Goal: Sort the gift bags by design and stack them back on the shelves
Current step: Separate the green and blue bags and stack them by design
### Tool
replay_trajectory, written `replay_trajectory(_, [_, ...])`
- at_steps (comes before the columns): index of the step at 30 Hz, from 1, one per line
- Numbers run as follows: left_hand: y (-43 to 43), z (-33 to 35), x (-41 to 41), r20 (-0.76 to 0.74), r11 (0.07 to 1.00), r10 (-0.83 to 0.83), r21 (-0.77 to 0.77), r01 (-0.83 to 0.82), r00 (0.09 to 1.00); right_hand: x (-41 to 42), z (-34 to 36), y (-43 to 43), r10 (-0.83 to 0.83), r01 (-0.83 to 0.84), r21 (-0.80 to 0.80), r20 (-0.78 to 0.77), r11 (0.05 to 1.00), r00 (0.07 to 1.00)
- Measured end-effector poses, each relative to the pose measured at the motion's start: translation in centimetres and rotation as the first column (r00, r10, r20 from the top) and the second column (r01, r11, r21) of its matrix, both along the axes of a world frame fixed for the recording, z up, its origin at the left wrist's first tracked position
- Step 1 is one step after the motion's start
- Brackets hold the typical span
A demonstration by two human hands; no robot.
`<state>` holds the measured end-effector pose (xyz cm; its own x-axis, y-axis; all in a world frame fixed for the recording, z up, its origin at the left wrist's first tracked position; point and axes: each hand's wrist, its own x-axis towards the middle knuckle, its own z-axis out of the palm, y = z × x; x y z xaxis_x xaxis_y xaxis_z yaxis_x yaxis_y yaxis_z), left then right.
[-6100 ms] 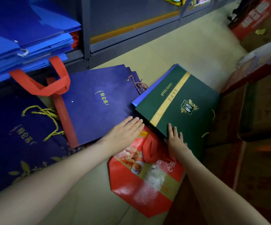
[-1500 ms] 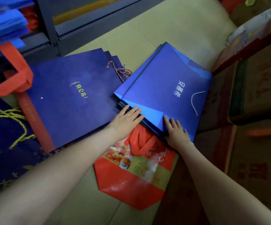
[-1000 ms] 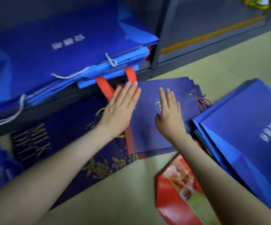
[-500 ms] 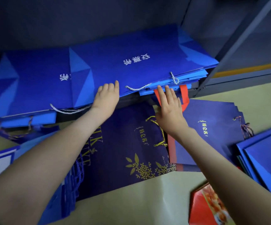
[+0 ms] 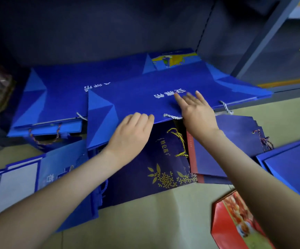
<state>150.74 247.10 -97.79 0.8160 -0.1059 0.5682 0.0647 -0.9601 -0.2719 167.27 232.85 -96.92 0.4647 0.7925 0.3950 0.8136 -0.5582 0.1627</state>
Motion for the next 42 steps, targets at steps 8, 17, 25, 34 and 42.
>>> replay_trajectory(8, [-2.3,2.6,-4.1,-0.159,0.986,0.056,-0.147,-0.079,0.986,-4.3,3.0,-5.5,0.085,-0.074,-0.074,0.165,0.995,0.983])
replay_trajectory(17, [-9.4,5.8,-6.7,-0.049,0.993,-0.016,-0.117,0.01,0.999,-8.5,5.1,-13.1,-0.025,0.042,-0.087,0.193,0.995,0.981])
replay_trajectory(25, [-10.5,3.3,-5.2,-0.072,0.982,-0.158,-0.112,0.149,0.985,-10.0,3.5,-16.4,-0.148,0.181,-0.169,0.192,0.969,0.97])
replay_trajectory(34, [-14.4,2.5,-2.1,-0.139,0.975,-0.195,-0.138,0.176,0.971,-8.4,0.8,-28.3,-0.413,0.427,-0.114,0.126,0.897,0.902])
replay_trajectory(42, [-18.7,-3.6,0.9,-0.187,0.861,-0.504,-0.024,0.509,0.843,-7.2,0.0,-31.7,-0.869,0.471,-0.759,-0.248,0.449,0.428])
